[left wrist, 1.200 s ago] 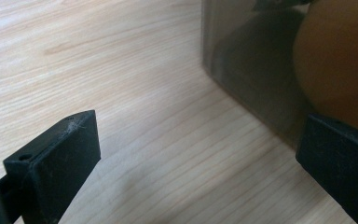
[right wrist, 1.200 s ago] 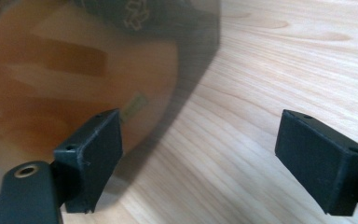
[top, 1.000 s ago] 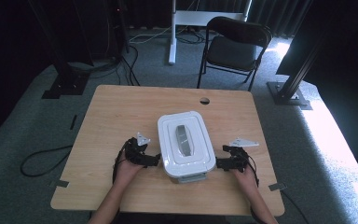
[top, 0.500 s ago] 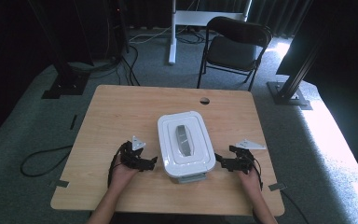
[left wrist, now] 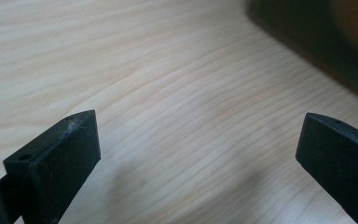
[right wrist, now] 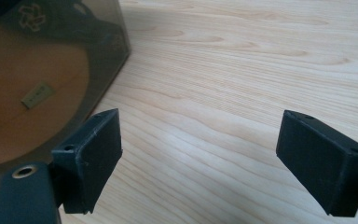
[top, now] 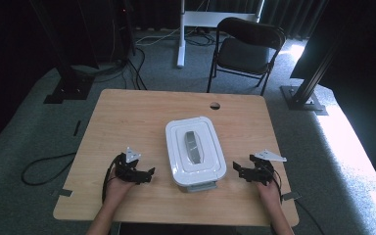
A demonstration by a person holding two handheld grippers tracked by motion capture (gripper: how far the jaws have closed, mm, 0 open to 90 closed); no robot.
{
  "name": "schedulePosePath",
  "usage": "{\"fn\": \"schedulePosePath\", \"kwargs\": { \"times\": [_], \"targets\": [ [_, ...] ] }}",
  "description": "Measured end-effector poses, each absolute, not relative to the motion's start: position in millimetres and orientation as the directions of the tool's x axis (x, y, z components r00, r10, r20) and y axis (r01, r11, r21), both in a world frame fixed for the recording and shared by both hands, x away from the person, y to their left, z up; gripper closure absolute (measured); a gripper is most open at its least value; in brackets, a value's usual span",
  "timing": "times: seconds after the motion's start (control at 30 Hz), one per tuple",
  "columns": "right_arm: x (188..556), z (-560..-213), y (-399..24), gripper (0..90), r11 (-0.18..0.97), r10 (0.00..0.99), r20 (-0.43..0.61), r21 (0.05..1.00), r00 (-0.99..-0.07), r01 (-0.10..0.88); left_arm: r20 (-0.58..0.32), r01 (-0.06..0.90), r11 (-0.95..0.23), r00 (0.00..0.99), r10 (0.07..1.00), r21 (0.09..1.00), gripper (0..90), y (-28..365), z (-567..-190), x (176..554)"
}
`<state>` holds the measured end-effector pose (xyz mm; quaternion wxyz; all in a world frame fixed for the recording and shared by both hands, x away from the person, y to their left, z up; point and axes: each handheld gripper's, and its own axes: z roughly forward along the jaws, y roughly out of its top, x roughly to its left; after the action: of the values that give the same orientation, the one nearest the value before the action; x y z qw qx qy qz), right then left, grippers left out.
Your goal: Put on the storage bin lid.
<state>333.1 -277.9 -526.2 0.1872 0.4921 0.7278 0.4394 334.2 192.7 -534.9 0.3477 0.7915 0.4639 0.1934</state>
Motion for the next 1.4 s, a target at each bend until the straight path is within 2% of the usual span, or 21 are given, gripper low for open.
{"fn": "schedulePosePath", "kwargs": {
  "times": [0.93, 1.4],
  "targets": [
    [314.4, -526.6, -314.3, 13.3, 0.049, 0.945, 0.140, 0.833, -0.297, 0.551, -0.015, 0.638, -0.197, 0.312, 0.950, 0.744, 0.2, 255.8, -543.0, 303.0],
    [305.4, -526.2, -329.4, 13.3, -0.018, 0.976, 0.137, 0.822, -0.167, 0.569, -0.015, 0.653, -0.137, 0.222, 0.975, 0.745, 0.2, 274.5, -539.4, 289.0]
  ]
}}
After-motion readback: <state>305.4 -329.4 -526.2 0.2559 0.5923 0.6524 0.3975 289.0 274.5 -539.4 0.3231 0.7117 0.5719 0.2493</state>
